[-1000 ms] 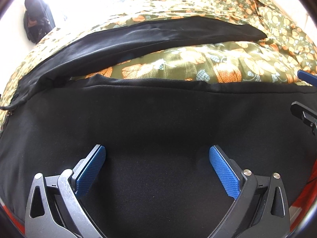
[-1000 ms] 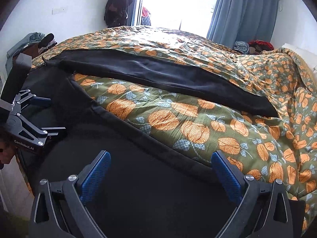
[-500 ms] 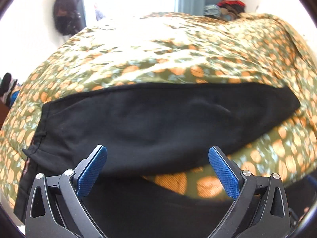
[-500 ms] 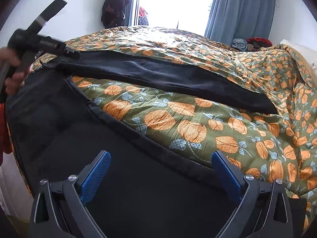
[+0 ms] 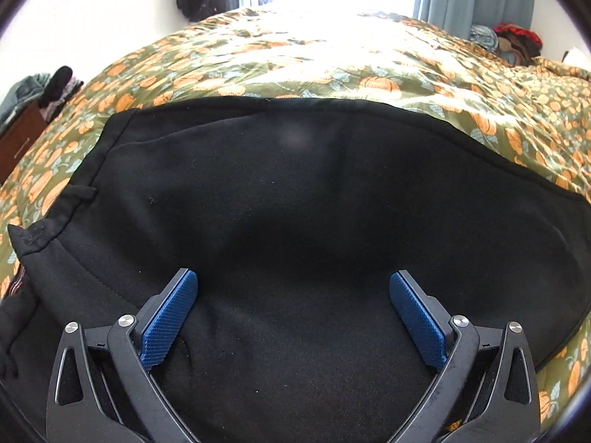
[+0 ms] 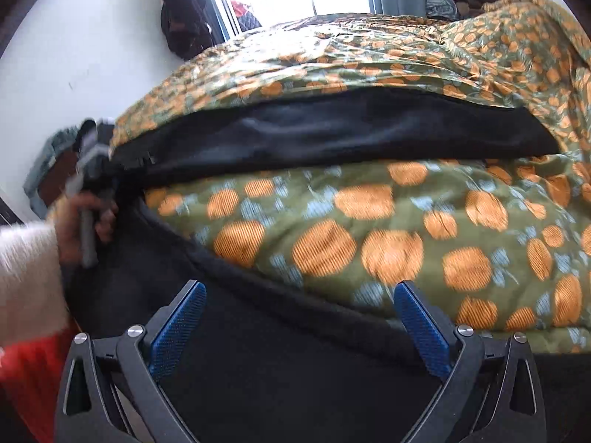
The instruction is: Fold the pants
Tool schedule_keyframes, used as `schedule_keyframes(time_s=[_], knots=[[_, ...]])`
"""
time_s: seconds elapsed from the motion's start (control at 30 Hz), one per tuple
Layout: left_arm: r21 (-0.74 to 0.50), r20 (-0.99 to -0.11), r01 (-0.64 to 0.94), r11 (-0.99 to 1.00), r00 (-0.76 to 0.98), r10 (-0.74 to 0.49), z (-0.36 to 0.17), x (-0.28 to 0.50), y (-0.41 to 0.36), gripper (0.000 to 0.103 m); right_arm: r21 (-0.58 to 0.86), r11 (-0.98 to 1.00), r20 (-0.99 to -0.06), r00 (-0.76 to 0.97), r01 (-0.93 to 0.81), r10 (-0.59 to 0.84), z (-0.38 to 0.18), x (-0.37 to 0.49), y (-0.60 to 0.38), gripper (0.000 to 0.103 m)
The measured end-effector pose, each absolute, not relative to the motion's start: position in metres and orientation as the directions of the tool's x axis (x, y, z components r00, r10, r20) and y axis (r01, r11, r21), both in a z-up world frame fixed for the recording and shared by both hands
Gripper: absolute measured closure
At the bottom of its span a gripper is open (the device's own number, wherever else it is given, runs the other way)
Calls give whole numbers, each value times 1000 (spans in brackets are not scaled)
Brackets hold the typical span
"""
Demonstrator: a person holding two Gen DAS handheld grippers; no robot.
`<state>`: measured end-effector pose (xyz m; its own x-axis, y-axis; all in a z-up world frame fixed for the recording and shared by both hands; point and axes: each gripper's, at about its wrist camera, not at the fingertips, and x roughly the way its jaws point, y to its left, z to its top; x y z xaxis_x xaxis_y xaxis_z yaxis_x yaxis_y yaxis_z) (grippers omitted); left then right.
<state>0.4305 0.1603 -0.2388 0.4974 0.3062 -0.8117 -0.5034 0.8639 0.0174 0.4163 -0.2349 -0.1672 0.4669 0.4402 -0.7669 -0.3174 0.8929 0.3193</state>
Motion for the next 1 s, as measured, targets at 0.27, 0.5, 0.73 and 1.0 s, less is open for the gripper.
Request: schedule_keyframes(time_s=[0.27,0.5,0.73,1.0], knots=[[-14,-798,-499,866,527,291,-239,431,167,1,506,760,-704,314,-409,637,-199,574,-152,1],[-25,-787,-496,868,545,289,-241,431,168,1,337,903,-826,376,-268,420,-241,621,-280,2],[-21,-784,-497,867,547,294,-241,431,167,1,368,844,-822,560,390,99,-209,597,-531,2],[-8,-783,-498,867,543,305,-241,432,166,1,794,586,-559,573,162,599,-216,580,-491,2]])
